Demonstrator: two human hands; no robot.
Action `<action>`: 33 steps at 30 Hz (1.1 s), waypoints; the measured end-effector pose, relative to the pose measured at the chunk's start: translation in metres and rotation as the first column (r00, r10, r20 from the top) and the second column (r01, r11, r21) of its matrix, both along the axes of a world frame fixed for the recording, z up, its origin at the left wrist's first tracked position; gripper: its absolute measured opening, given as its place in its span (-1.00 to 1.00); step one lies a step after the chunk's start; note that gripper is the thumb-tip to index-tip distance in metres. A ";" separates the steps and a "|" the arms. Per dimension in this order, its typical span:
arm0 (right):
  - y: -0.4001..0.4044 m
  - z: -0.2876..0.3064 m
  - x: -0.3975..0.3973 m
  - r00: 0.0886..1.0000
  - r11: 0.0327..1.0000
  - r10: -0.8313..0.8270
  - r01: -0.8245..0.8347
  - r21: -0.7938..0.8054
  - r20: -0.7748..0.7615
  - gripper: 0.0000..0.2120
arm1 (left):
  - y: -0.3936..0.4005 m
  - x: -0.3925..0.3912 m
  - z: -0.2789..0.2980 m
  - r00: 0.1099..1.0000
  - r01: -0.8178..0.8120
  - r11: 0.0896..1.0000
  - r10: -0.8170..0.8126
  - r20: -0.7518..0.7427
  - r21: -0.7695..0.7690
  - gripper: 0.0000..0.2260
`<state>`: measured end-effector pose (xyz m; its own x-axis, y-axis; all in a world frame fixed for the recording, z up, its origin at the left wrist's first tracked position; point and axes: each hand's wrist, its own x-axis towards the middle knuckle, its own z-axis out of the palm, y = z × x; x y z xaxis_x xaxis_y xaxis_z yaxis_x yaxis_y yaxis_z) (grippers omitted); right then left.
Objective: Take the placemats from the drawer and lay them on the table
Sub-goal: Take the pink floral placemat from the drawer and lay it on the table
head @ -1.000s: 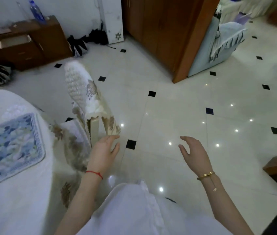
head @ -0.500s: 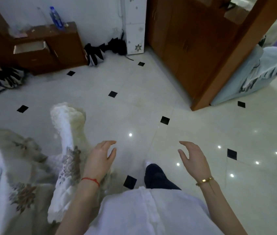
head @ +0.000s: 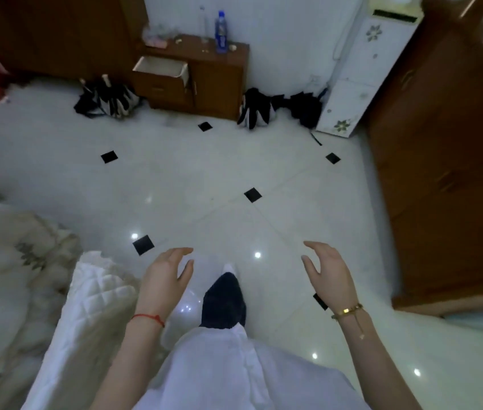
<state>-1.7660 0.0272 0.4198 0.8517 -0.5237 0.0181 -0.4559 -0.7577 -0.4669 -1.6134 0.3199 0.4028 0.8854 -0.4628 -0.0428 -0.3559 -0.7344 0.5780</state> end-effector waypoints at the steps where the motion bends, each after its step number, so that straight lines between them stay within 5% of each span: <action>1: -0.011 -0.006 0.023 1.000 1.000 0.016 -0.016 0.015 0.000 -0.71 | -0.011 0.020 -0.004 1.000 -0.018 1.000 0.018 -0.004 -0.004 -0.74; 14: -0.156 0.010 0.396 0.986 0.985 0.155 -0.158 0.064 0.054 -0.69 | -0.145 0.369 0.043 0.977 -0.161 0.987 0.158 0.142 0.008 -0.80; 19: -0.185 -0.003 0.488 0.981 0.978 0.194 -0.195 0.067 0.024 -0.69 | -0.170 0.454 0.036 0.973 -0.190 0.982 0.190 0.131 -0.006 -0.79; 24: -0.225 -0.028 0.635 0.968 0.965 0.248 -0.249 0.079 0.023 -0.69 | -0.193 0.571 0.004 0.963 -0.261 0.965 0.260 0.074 0.001 -0.79; 33: -0.284 -0.006 0.914 0.927 0.928 0.373 -0.374 0.005 0.032 -0.69 | -0.225 0.804 0.027 0.902 -0.416 0.909 0.415 0.117 -0.016 -0.78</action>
